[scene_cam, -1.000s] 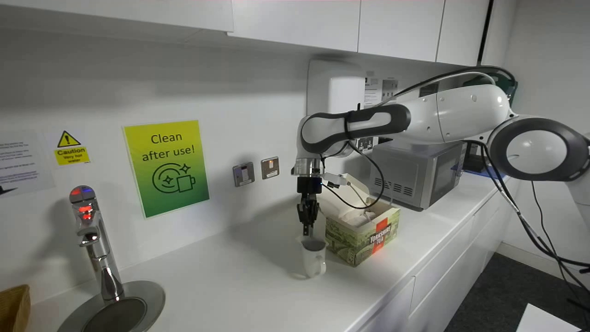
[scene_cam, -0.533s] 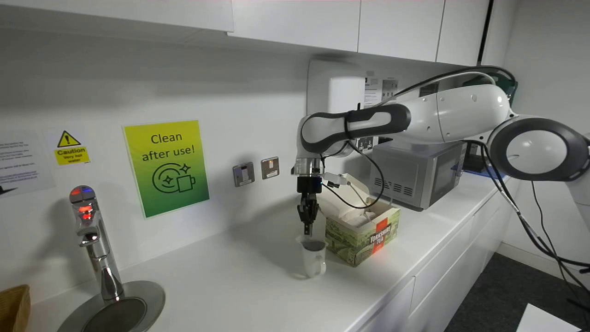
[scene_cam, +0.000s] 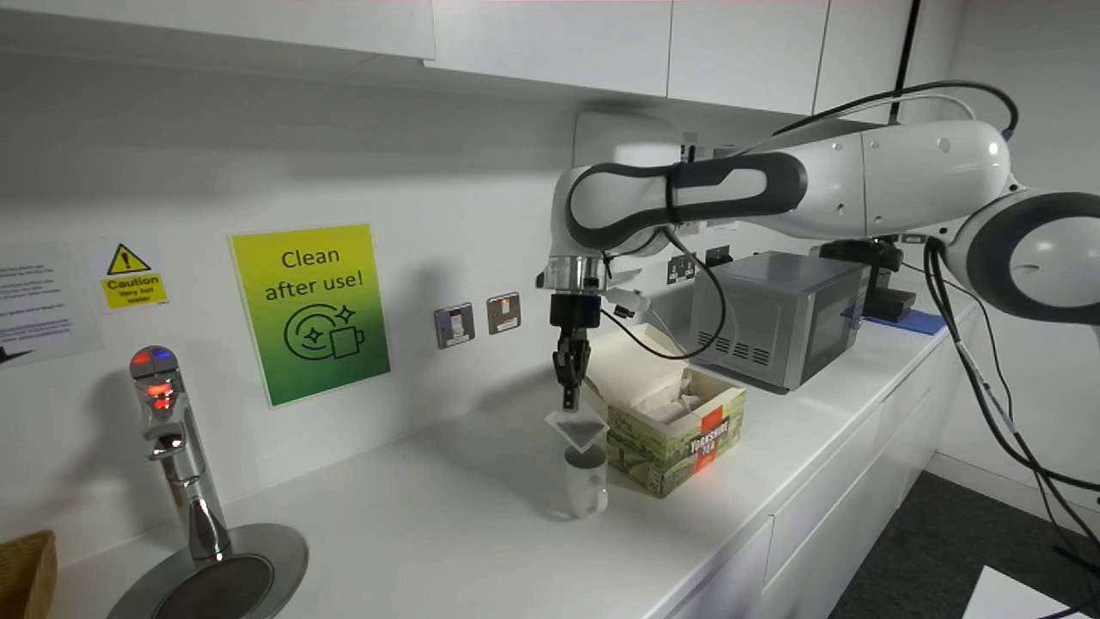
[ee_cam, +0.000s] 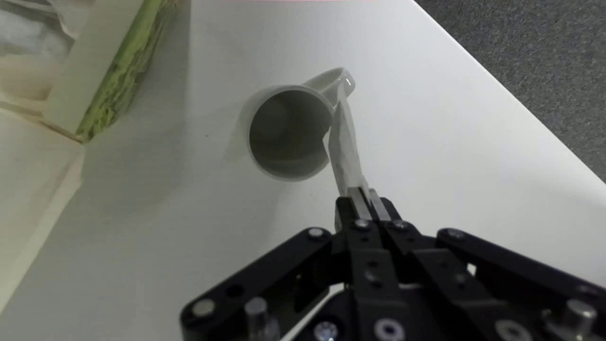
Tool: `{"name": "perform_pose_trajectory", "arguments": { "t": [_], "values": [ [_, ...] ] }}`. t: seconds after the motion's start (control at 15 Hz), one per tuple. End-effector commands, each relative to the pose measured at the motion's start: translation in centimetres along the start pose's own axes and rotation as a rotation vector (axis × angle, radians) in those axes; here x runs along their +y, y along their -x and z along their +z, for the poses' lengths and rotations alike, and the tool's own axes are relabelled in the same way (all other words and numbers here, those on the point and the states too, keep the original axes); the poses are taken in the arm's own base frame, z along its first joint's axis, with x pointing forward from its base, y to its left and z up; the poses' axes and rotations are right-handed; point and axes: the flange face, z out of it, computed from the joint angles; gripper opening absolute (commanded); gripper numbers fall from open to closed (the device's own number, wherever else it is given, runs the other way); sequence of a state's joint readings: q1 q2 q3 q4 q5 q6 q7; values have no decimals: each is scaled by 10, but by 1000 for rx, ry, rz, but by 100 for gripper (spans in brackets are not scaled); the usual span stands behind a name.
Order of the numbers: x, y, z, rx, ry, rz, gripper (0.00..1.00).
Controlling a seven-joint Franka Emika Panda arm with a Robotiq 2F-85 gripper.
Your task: Pick up the tea bag from the white mug and put it in the green box
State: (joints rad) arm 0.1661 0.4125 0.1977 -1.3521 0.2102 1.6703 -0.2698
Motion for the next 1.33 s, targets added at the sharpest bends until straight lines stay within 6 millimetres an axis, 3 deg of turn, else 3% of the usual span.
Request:
{"name": "perform_pose_trajectory", "arguments": {
  "t": [0.0,0.27,0.67,0.93,1.27],
  "values": [
    [-25,38,-42,31,102,-4,0],
    [-12,83,-82,89,191,71,0],
    [38,148,-117,146,243,237,0],
    [86,170,-117,166,265,365,0],
    [131,162,-91,149,276,470,0]
  ]
}}
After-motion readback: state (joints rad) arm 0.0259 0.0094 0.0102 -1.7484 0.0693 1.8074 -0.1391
